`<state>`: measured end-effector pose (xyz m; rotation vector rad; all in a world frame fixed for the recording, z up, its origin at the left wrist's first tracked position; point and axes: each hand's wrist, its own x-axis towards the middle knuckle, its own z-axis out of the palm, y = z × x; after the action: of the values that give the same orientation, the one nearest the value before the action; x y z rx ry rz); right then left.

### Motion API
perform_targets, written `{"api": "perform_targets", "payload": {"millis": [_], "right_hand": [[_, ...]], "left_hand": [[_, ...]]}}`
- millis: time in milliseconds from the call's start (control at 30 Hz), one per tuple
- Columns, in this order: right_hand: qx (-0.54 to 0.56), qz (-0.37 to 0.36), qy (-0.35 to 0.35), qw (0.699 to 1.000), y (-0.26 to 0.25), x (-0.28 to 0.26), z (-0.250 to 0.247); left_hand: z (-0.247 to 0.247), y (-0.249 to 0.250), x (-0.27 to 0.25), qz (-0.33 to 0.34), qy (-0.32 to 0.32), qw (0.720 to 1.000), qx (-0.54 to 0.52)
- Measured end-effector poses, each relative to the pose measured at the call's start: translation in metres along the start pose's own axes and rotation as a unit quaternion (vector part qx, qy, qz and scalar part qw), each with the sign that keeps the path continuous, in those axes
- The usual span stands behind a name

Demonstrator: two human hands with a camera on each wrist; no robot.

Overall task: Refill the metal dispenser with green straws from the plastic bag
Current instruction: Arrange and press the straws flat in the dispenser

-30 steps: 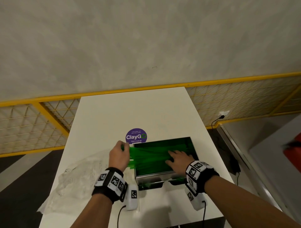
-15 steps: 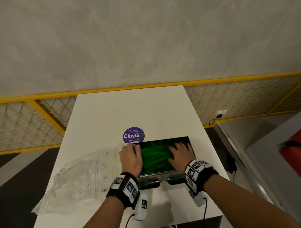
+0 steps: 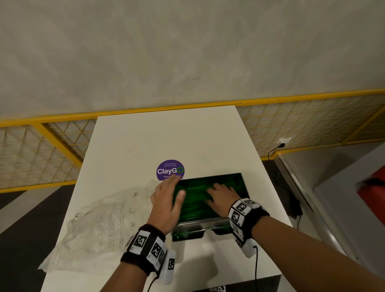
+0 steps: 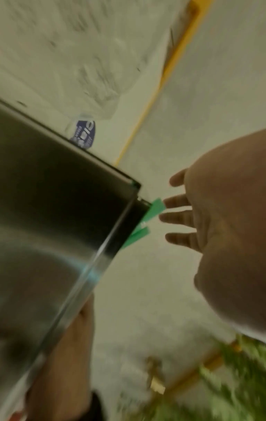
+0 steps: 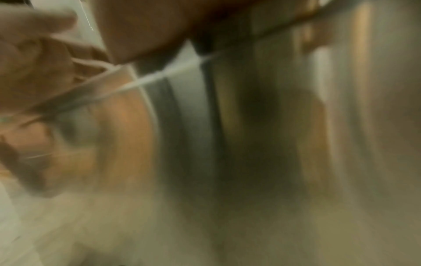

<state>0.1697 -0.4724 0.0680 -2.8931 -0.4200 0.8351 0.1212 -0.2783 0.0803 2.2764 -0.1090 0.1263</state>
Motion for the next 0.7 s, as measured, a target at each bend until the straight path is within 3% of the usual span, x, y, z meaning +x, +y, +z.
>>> {"api": "perform_targets", "payload": {"millis": [33, 100, 167, 300, 367, 433, 533, 700], "right_hand": [[0.001, 0.001, 0.010, 1.000, 0.000, 0.002, -0.001], [0.041, -0.018, 0.015, 0.999, 0.003, 0.003, -0.006], [0.093, -0.032, -0.015, 0.995, 0.011, 0.002, -0.012], [0.083, -0.012, -0.091, 0.992, 0.026, -0.001, -0.022], [0.114, -0.019, -0.101, 0.988, 0.029, 0.000, -0.026], [0.117, -0.032, -0.099, 0.988, 0.030, 0.002, -0.028], [0.032, -0.043, -0.105, 0.993, 0.029, 0.004, -0.020], [-0.054, -0.031, -0.051, 0.997, 0.029, 0.003, -0.011]], "left_hand": [[0.000, 0.001, -0.001, 0.030, -0.049, 0.997, 0.052], [0.001, 0.000, -0.001, 0.061, -0.159, 0.965, 0.199], [0.000, -0.004, 0.003, 0.048, -0.211, 0.930, 0.298], [-0.006, 0.007, 0.018, 0.069, -0.214, 0.920, 0.320], [-0.007, 0.016, 0.032, 0.071, -0.261, 0.905, 0.327], [-0.003, 0.024, 0.045, 0.044, -0.334, 0.884, 0.325], [0.008, 0.024, 0.055, 0.025, -0.412, 0.841, 0.350], [0.018, 0.008, 0.055, 0.033, -0.427, 0.779, 0.457]]}}
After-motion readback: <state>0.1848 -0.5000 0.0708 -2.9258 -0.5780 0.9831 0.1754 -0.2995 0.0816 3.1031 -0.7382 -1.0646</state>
